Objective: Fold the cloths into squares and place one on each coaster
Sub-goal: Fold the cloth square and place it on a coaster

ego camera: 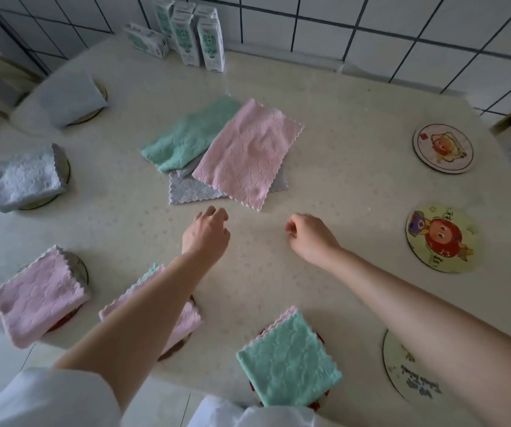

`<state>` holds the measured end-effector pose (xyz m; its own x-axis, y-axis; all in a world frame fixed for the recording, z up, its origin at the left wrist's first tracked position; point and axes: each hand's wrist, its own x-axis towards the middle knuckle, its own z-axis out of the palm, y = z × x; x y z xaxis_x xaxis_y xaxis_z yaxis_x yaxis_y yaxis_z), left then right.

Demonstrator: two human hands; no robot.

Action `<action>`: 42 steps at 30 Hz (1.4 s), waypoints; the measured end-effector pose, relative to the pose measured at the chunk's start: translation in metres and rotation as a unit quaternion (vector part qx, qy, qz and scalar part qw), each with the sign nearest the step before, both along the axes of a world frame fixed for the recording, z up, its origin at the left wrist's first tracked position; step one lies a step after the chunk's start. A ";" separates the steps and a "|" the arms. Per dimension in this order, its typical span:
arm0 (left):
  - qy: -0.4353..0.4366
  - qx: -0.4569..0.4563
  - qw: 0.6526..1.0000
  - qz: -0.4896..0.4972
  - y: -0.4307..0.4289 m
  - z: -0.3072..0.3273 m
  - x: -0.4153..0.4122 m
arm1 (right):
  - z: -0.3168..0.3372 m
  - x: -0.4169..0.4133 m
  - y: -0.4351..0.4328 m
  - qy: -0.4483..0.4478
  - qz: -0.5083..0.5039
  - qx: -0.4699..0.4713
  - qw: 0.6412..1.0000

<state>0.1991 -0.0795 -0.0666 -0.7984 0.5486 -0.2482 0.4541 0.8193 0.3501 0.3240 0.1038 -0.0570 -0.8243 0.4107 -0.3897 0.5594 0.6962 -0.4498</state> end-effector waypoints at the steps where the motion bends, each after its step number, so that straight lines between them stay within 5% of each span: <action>1: 0.014 0.000 1.000 -0.012 0.003 -0.002 -0.009 | -0.001 -0.013 -0.001 0.008 0.015 0.002 1.000; 9: 0.133 0.051 0.976 -0.162 0.021 -0.020 -0.067 | -0.019 -0.085 -0.008 0.013 0.127 0.050 0.991; 21: 0.101 0.070 0.974 -0.189 0.025 -0.032 -0.085 | -0.039 -0.104 -0.002 0.041 0.133 0.116 0.983; 27: 0.118 0.069 0.979 -0.153 0.032 -0.028 -0.090 | 0.004 -0.115 0.000 0.139 0.050 0.066 0.987; 32: 0.140 0.118 0.981 -0.056 0.041 -0.012 -0.108 | 0.046 -0.118 0.010 0.255 -0.012 -0.115 0.960; 42: 0.091 0.194 0.973 0.092 0.044 0.030 -0.112 | 0.111 -0.091 0.050 0.389 -0.044 -0.082 0.917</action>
<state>0.0866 -0.0359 -0.0371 -0.9034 0.4162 0.1028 0.3951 0.7153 0.5764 0.2332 0.1541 0.0542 -0.8462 0.4764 0.2387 0.0756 0.5508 -0.8312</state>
